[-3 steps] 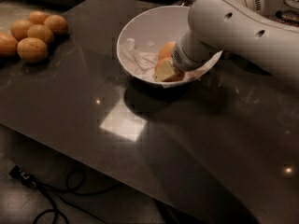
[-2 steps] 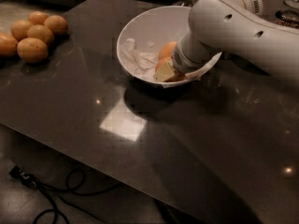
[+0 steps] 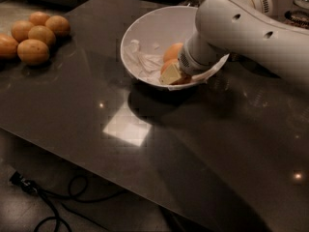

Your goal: Pick orange from white bowl

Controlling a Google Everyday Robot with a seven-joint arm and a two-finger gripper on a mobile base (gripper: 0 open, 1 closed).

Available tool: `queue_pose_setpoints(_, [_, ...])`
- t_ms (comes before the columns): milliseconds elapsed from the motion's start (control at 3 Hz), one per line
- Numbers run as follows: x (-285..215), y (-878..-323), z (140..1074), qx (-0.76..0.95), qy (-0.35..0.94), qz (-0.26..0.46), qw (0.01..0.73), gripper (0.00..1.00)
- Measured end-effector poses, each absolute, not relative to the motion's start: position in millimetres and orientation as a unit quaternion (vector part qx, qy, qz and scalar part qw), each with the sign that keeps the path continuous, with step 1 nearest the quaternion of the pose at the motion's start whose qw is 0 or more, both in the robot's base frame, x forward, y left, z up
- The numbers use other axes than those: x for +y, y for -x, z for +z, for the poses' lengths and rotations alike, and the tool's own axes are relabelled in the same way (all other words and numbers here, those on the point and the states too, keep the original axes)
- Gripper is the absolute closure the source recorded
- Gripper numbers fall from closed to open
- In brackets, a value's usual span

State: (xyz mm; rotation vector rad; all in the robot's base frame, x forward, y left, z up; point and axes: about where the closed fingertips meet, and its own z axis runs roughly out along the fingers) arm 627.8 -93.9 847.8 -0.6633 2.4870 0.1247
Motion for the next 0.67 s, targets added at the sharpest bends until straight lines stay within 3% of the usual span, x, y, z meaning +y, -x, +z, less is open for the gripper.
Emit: queue_pose_setpoints(667, [-103.8,-621.2,916.1,0.889,0.297,0.103,0.332,1.0])
